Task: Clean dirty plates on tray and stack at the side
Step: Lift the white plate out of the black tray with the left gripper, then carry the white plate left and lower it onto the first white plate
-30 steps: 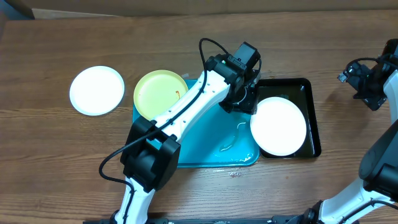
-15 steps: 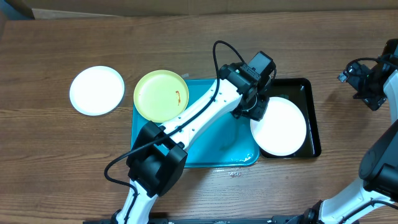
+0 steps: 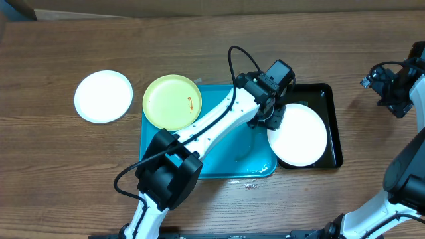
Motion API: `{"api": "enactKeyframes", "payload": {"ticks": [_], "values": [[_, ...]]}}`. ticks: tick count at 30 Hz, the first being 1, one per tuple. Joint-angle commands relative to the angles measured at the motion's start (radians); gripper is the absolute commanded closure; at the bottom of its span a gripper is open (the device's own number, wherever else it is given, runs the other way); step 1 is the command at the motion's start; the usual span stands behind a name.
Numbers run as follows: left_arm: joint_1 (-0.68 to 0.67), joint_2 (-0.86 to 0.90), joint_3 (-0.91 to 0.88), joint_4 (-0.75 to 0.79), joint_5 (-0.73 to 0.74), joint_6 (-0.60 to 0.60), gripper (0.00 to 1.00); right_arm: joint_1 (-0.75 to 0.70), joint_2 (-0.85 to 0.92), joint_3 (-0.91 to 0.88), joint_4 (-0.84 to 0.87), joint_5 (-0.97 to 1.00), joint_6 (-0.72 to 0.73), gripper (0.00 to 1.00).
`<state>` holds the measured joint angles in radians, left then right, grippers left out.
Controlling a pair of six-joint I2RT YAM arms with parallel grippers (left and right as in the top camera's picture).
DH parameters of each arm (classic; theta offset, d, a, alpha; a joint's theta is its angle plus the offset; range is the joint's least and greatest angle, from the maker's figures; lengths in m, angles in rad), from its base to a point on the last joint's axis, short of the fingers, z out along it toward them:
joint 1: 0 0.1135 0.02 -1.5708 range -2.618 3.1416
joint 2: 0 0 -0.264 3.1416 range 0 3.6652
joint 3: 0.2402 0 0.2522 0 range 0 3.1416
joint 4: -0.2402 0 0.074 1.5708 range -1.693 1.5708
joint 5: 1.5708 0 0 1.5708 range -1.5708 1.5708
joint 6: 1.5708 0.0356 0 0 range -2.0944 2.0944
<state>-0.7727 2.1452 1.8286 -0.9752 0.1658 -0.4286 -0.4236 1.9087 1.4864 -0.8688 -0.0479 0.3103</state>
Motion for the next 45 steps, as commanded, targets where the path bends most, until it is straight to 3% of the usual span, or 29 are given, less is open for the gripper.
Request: {"api": "enactKeyframes", "payload": {"ticks": [1,14,21,33,37,45], "values": [[-0.008,0.010,-0.023,0.008,-0.016,-0.025,0.66,0.003,-0.022,0.011,0.004,0.002,0.004,0.00],[-0.009,0.036,-0.029,0.015,-0.017,-0.025,0.70,0.003,-0.022,0.011,0.004,0.002,0.004,0.00],[-0.006,0.046,-0.029,0.023,-0.011,-0.024,0.92,0.003,-0.022,0.011,0.004,0.002,0.004,0.00],[0.030,0.046,-0.026,0.009,0.010,-0.024,0.96,0.003,-0.022,0.011,0.004,0.002,0.004,0.00],[0.077,0.046,-0.013,0.008,0.139,-0.010,0.96,0.003,-0.022,0.011,0.004,0.002,0.004,0.00],[0.247,0.042,0.055,0.001,0.555,0.112,0.96,0.003,-0.022,0.011,0.004,0.002,0.004,0.00]]}}
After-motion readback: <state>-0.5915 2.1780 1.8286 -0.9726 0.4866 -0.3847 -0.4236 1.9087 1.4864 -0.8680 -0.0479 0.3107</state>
